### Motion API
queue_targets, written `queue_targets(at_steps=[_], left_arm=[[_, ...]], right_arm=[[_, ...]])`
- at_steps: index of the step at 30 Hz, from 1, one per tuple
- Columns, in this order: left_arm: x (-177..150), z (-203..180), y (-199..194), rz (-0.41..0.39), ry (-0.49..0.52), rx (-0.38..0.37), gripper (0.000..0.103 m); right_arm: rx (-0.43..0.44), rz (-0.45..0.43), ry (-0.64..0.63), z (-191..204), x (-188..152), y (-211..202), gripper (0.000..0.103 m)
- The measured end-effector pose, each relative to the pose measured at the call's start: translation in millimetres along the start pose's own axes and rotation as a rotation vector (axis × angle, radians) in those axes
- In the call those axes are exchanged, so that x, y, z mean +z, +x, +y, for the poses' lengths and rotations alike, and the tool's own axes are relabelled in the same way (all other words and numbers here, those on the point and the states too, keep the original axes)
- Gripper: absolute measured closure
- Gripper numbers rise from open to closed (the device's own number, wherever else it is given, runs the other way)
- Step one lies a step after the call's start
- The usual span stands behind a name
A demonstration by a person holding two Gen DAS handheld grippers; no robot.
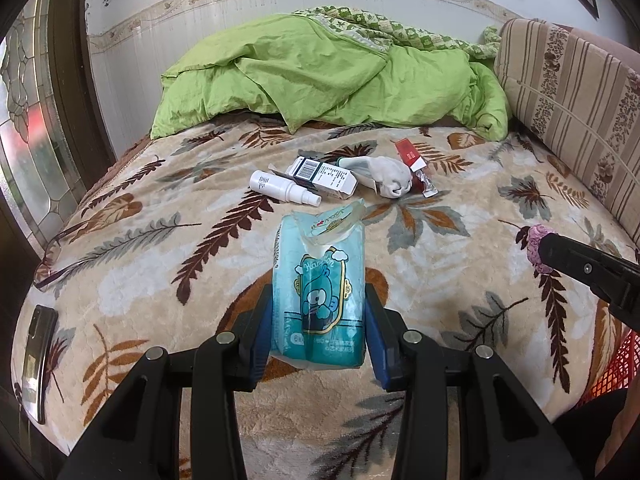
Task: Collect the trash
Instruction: 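Hold the teal packet and pink ball lifted above the bed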
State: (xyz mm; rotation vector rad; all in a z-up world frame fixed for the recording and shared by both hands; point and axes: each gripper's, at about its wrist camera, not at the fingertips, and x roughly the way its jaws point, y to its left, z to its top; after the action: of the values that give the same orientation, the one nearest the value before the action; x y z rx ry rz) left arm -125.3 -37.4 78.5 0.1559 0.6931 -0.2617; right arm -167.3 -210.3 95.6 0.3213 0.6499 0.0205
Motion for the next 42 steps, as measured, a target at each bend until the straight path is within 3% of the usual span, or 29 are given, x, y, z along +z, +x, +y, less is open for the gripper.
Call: queue_targets(at_steps=[11,22,30,36,42], left_arm=[[4.0,-2.0,-0.6,0.0,0.003,-0.015,0.063],[2.4,-20.1,-1.4,0.008,0.02,-0.018,0.063],[3.4,-39.7,-21.9,-0.008,0.046,-0.062,0.063],[-1.1,-49.6,-37.2,-0.025,0.057,-0.108,0.063],[-3.3,-57.4,-37.7,-0.049,0.084,-0.106,0.063]], right_arm=[[-0.013,-0.011,0.004,1.6,-2.1,0.2,0.078],[-0.053,-0.071,0.043,-8.0,-6.2,-28.9,0.078],[-0.071,-0.059,0.119,-20.8,-17.1,-53.7,0.078],[-0.109,-0.063,0.095,-18.5,-19.5,-76.3,0.078],[-0.138,-0.049,0.065,-16.7,-21.1,-75.6,0.078]])
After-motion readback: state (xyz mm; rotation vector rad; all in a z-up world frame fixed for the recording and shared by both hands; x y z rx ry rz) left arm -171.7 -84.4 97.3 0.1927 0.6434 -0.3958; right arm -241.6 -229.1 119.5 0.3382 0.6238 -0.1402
